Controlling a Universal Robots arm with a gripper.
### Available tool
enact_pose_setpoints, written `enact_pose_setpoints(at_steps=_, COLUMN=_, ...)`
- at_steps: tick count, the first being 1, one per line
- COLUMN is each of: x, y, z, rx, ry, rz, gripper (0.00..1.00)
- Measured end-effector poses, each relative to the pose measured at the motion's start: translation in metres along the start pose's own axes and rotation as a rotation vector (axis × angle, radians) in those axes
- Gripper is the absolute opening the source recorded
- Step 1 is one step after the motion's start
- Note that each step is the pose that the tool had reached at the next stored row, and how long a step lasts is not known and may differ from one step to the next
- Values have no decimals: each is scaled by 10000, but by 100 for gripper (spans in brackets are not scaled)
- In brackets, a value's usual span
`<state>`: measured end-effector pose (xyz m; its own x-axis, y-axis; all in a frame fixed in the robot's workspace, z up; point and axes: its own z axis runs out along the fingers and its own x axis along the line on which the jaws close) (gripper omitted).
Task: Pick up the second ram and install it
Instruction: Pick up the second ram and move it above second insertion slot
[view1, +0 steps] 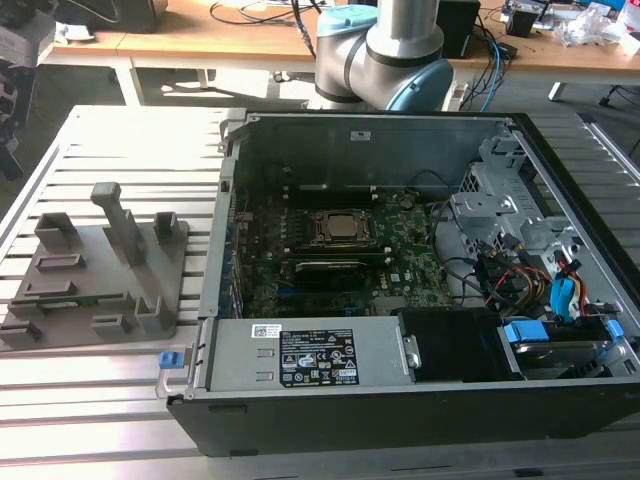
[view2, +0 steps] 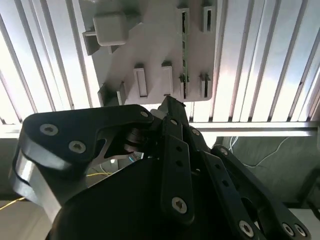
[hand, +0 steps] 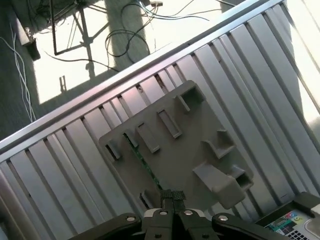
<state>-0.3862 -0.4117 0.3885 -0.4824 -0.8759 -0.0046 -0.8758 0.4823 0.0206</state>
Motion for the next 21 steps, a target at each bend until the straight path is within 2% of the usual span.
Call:
enact_pose_setpoints(at_steps=1, x=0, y=0, z=-1, rx=-2, ry=8, rz=-328, gripper=11)
enact_pose_setpoints(at_steps=3, x=0, y=0, z=0, rx=-3, ry=14, rz=-666, gripper=11)
enact_pose_setpoints(at_steps=5, x=0, y=0, z=0, rx=-6, ry=28, rz=-1349, gripper=11)
enact_pose_setpoints(at_steps=9, x=0, y=0, z=0, rx=-8, ry=38, rz=-1862, gripper=11)
enact_pose_setpoints(at_steps=14, x=0, y=0, z=0, rx=-12, ry=55, rz=-2655, gripper=11)
enact_pose_setpoints(at_steps=16, x=0, y=0, z=0, rx=-15, ry=65, rz=-3133, gripper=11)
enact_pose_setpoints(at_steps=18, x=0, y=0, z=-1, rx=-16, ry=70, rz=-3367, gripper=11)
enact_pose_setpoints(at_steps=21, x=0, y=0, z=0, rx=-20, ry=89, rz=-4327, gripper=11)
